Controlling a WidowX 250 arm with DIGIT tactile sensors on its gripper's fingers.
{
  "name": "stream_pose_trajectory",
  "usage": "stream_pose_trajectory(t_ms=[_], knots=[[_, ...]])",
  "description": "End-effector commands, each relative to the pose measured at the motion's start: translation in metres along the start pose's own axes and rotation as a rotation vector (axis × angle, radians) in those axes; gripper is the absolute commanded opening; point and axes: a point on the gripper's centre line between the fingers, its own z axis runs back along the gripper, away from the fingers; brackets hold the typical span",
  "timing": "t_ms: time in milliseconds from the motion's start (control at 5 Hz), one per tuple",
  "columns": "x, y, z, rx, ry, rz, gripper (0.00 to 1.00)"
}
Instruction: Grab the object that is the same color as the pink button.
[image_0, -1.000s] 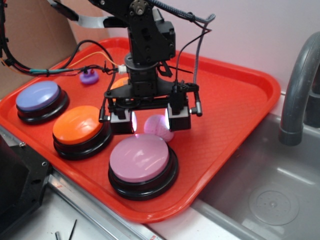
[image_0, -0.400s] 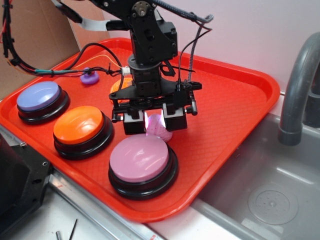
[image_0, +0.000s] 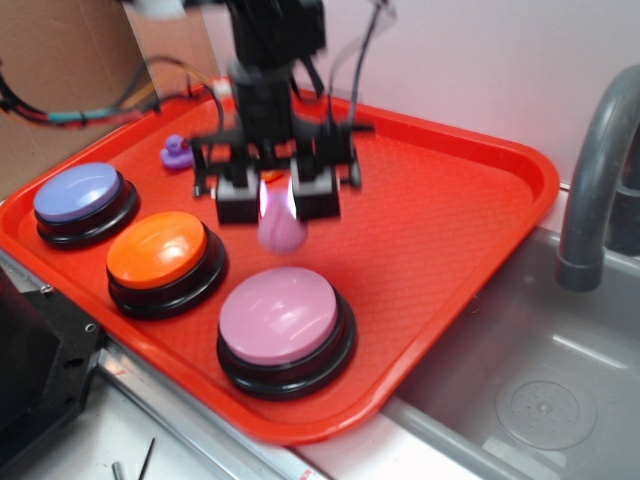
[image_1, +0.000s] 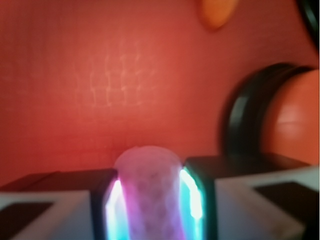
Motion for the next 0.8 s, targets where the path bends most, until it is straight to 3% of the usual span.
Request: stream_pose_trajectory(t_ms=[0, 200, 400, 600], knots=[[0.012, 0.003, 0.113, -0.226, -0.071, -0.189, 0.0], [0.019, 0.009, 0.156, -0.251, -0.051, -0.197, 0.0], [0.026, 0.012, 0.167, -0.254, -0.067, -0.16, 0.0], [0.046, 0.0, 0.15, -0.155, -0.017, -0.089, 0.0]])
